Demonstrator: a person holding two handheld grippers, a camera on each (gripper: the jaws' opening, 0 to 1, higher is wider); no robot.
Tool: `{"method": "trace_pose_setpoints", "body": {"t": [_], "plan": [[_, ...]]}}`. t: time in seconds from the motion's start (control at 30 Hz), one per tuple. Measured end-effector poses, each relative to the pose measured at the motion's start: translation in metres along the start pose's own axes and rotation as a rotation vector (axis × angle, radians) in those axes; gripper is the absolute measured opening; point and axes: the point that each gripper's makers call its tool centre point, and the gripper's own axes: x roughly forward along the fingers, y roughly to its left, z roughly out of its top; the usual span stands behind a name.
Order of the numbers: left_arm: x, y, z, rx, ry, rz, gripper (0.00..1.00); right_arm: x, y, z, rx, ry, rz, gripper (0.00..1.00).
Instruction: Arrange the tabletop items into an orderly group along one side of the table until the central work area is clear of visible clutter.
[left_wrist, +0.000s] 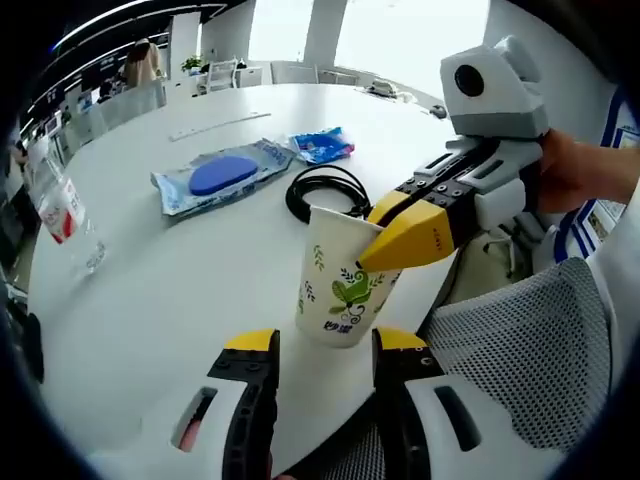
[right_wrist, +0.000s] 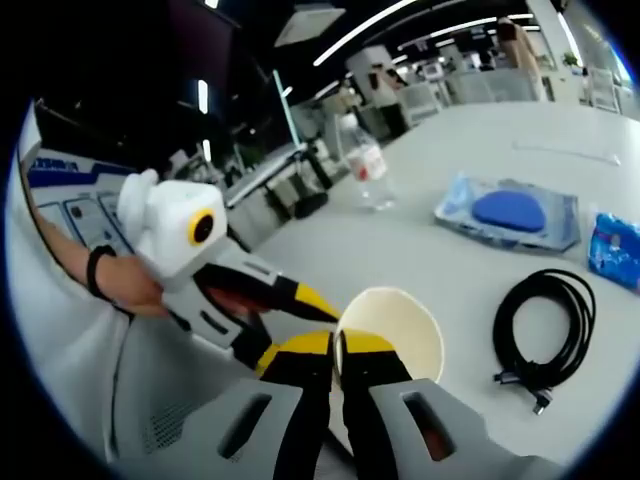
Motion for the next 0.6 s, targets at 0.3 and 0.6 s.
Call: {"method": "trace_pose_setpoints", "body": {"t": [0.3, 0.6], "plan": [[-0.014, 0.021, -0.002, -0.145, -0.058, 0.062, 0.36, 0.023, -0.003, 0.019, -0.096, 0.038, 0.026, 0.00], [-0.029, 0.041, -0.001, -0.271, -0.124, 0.120, 0.36, 0.054, -0.012, 0.049, -0.257, 0.090, 0.049, 0.00]]}}
